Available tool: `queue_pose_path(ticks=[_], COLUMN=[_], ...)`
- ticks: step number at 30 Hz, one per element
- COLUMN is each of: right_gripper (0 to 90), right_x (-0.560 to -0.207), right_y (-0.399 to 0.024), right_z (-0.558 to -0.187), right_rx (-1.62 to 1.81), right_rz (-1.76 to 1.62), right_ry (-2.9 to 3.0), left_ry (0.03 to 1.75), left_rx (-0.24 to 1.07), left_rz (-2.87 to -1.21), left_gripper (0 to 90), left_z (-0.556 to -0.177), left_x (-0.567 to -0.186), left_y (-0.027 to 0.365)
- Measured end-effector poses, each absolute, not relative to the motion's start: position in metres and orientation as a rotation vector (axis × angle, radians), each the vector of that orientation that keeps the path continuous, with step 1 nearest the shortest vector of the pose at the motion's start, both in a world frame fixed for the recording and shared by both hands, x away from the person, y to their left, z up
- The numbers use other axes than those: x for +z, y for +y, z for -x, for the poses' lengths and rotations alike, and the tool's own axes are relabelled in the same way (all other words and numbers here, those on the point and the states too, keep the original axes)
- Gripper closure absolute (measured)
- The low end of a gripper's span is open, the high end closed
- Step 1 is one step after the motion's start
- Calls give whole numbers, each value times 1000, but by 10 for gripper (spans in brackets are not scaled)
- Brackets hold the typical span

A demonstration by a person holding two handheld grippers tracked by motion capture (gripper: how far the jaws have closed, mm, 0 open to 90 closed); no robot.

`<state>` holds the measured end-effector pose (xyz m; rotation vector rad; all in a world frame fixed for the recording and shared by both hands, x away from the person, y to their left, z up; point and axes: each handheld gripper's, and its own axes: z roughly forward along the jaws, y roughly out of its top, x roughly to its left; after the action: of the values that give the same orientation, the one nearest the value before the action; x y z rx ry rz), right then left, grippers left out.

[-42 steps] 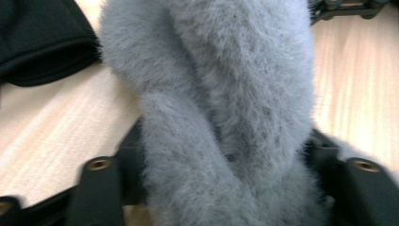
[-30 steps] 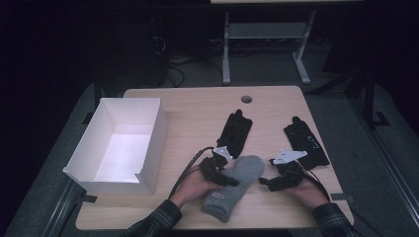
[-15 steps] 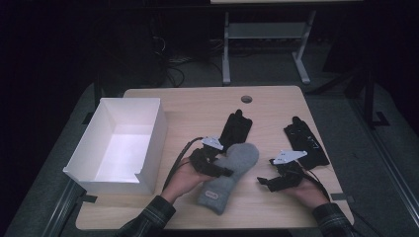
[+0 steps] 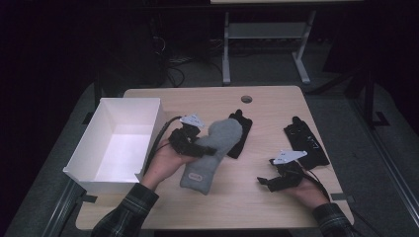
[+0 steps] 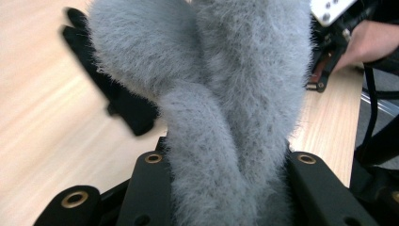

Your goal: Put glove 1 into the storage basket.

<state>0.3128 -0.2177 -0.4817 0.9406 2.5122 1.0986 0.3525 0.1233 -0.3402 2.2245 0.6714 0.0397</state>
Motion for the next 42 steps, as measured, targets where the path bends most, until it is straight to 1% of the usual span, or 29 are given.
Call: queue_pose_path(ticks=[8,14,22,26,32,35,38,42], right_gripper=[145,144,144,144,144,144,144,144], right_x=[-482,-482,-482,-482,-482,-482,-482,-482], right_y=[-218,-218,-218,-218,-218,-218,-218,-218], right_z=[-313,-313,-313,-313,-313,-313,-313,-313], right_rx=[1099,1099,1099,1099,1099,1099,1098,1098], right_rz=[-941,-941,-940,-946,-940,-947,-948,-948], right_ry=[2513,2512,2512,2513,2512,2512,2512,2512], left_ry=[696,733,833,889,983,1033,1072,1112], left_rx=[106,139,218,252,274,270,274,246], left_rz=[-2207,-2181,-2126,-2112,-2101,-2076,-2091,-2093], left_gripper=[647,647,646,645,644,644,643,643], left_z=[-360,-366,-371,-372,-374,-375,-377,-380], left_x=[-295,-263,-240,-237,-246,-252,-260,-277], left_y=[153,184,231,255,292,312,326,343])
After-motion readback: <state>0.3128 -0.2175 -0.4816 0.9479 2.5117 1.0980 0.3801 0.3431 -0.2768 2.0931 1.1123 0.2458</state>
